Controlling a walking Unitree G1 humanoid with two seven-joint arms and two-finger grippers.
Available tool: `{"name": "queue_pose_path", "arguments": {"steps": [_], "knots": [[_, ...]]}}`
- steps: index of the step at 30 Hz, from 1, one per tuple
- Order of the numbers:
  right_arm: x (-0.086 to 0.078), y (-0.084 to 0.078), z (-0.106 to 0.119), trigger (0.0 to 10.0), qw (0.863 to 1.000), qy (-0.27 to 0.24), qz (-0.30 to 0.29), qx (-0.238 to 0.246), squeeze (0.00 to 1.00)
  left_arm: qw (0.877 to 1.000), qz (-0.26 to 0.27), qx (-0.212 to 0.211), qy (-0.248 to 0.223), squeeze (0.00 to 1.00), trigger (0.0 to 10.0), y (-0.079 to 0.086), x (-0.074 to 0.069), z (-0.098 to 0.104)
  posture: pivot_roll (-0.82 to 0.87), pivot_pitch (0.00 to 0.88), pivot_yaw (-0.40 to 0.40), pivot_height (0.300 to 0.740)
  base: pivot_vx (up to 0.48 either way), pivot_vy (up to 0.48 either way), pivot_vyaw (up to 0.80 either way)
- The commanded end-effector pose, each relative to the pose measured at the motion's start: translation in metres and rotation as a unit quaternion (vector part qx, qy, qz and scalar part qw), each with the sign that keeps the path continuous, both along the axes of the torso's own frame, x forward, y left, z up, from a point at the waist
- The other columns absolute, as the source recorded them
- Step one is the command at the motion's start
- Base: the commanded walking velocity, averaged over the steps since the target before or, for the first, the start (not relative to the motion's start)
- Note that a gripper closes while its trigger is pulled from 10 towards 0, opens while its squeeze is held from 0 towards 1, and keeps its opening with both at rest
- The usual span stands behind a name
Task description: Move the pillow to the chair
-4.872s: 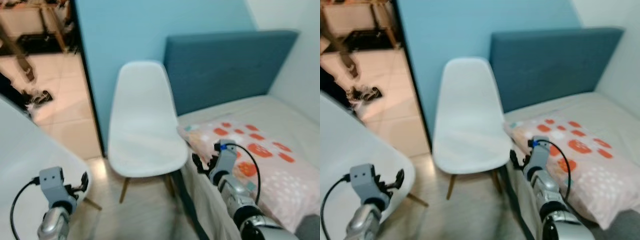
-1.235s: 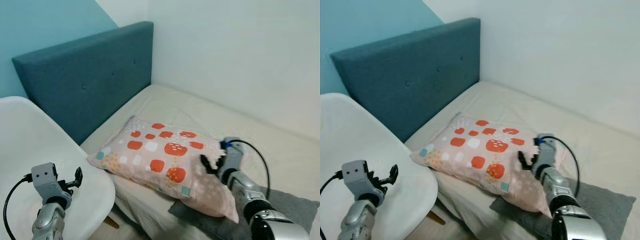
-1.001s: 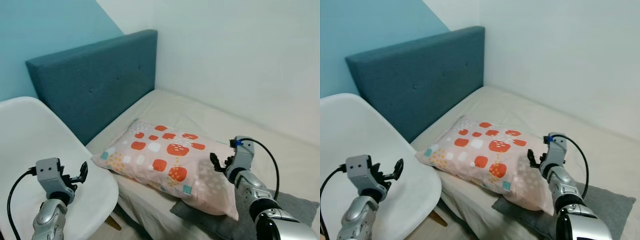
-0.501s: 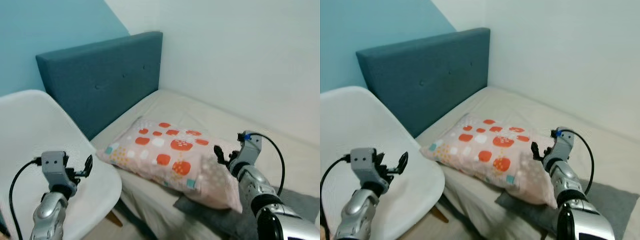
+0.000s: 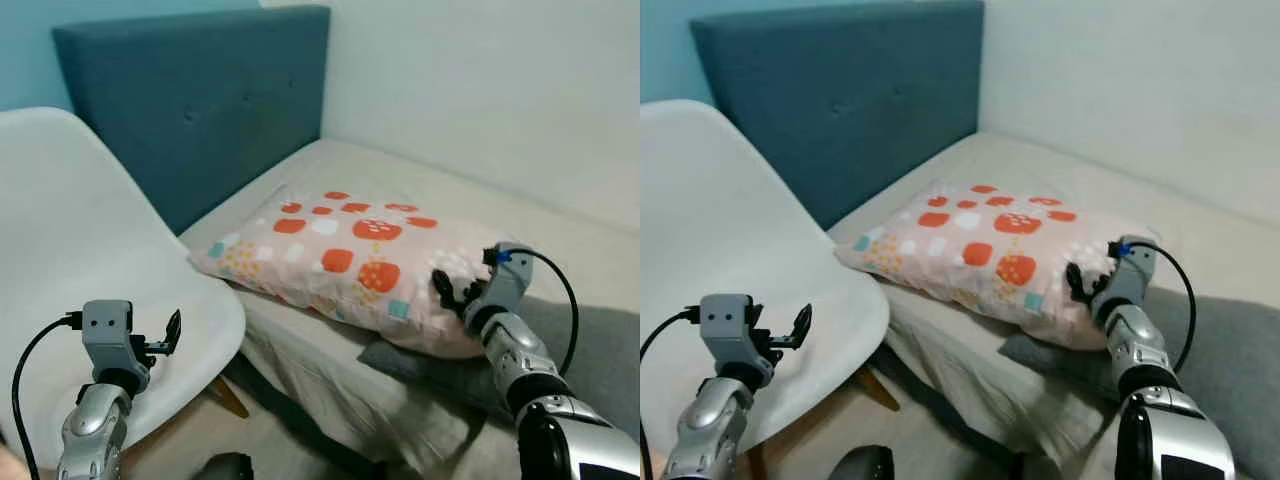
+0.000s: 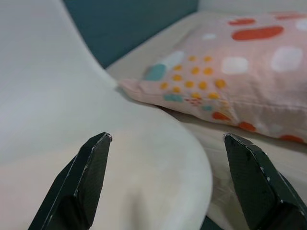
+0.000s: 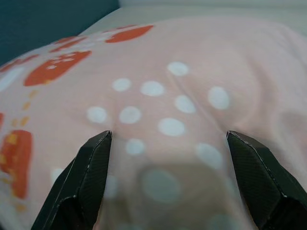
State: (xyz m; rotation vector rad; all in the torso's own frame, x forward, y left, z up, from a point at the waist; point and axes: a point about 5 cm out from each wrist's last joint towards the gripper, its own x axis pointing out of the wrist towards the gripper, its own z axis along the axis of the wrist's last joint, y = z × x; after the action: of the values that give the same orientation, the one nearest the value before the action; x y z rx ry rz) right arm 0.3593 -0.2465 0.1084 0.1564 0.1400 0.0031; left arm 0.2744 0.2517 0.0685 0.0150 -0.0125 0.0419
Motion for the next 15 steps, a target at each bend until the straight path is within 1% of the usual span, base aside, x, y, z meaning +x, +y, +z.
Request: {"name": "queue_pose_path", "arguments": {"steps": [1,2,3,4,5,7,8,9,10,11,12,13,14,15], "knots": [[0.010,0.017,0.018,10.0,0.997,-0.040,0.060,-0.028,0.00,1.000,-0.008,0.010,-0.004,0.00,10.0,-0.004,0.003,0.004,0.08,0.000,-0.086,0.560,0.000,0.000,0.00],[0.010,0.017,0.018,10.0,0.997,-0.040,0.060,-0.028,0.00,1.000,-0.008,0.010,-0.004,0.00,10.0,-0.004,0.003,0.004,0.08,0.000,-0.086,0.560,0.000,0.000,0.00],[0.014,0.026,0.027,10.0,0.993,-0.061,0.090,-0.042,0.00,1.000,-0.008,0.010,-0.005,0.00,10.0,-0.004,0.003,0.004,0.08,0.000,-0.086,0.555,0.000,0.000,0.00],[0.014,0.026,0.027,10.0,0.993,-0.061,0.090,-0.042,0.00,1.000,-0.008,0.010,-0.005,0.00,10.0,-0.004,0.003,0.004,0.08,0.000,-0.086,0.555,0.000,0.000,0.00],[0.018,0.036,0.036,10.0,0.987,-0.080,0.121,-0.073,0.00,1.000,-0.008,0.010,-0.006,0.00,10.0,-0.005,0.003,0.005,0.08,0.000,-0.087,0.550,0.000,0.000,0.00],[0.022,0.052,0.052,10.0,0.965,-0.115,0.164,-0.170,0.00,1.000,-0.008,0.009,-0.007,0.00,10.0,-0.006,0.002,0.005,0.08,0.000,-0.089,0.540,0.000,0.000,0.00],[0.022,0.052,0.052,10.0,0.965,-0.115,0.164,-0.170,0.00,1.000,-0.008,0.009,-0.007,0.00,10.0,-0.006,0.002,0.005,0.08,0.000,-0.089,0.540,0.000,0.000,0.00],[0.023,0.061,0.058,10.0,0.950,-0.130,0.184,-0.216,0.00,1.000,-0.008,0.008,-0.008,0.00,10.0,-0.007,0.002,0.005,0.08,0.000,-0.089,0.535,0.000,0.000,0.00],[0.024,0.072,0.063,10.0,0.931,-0.146,0.211,-0.261,0.00,1.000,-0.011,0.010,-0.009,0.00,10.0,-0.008,0.002,0.006,0.08,0.000,-0.084,0.530,0.000,0.000,0.00],[0.023,0.079,0.065,10.0,0.917,-0.155,0.228,-0.287,0.00,1.000,-0.014,0.011,-0.009,0.00,10.0,-0.009,0.002,0.006,0.08,0.000,-0.084,0.525,0.000,0.000,0.00],[0.022,0.090,0.067,10.0,0.900,-0.166,0.257,-0.311,0.00,1.000,-0.018,0.016,-0.011,0.00,10.0,-0.010,0.003,0.007,0.08,0.000,-0.081,0.520,0.000,0.000,0.00],[0.022,0.090,0.067,10.0,0.900,-0.166,0.257,-0.311,0.00,1.000,-0.018,0.016,-0.011,0.00,10.0,-0.010,0.003,0.007,0.08,0.000,-0.081,0.520,0.000,0.000,0.00],[0.019,0.105,0.066,10.0,0.878,-0.173,0.303,-0.328,0.00,0.999,-0.029,0.032,-0.017,0.00,10.0,-0.012,0.004,0.011,0.08,0.000,-0.084,0.510,0.000,0.000,0.00],[0.018,0.111,0.066,10.0,0.876,-0.173,0.320,-0.318,0.00,0.998,-0.043,0.049,-0.021,0.00,10.0,-0.015,0.006,0.015,0.07,0.000,-0.086,0.505,0.000,0.000,0.00]]}}
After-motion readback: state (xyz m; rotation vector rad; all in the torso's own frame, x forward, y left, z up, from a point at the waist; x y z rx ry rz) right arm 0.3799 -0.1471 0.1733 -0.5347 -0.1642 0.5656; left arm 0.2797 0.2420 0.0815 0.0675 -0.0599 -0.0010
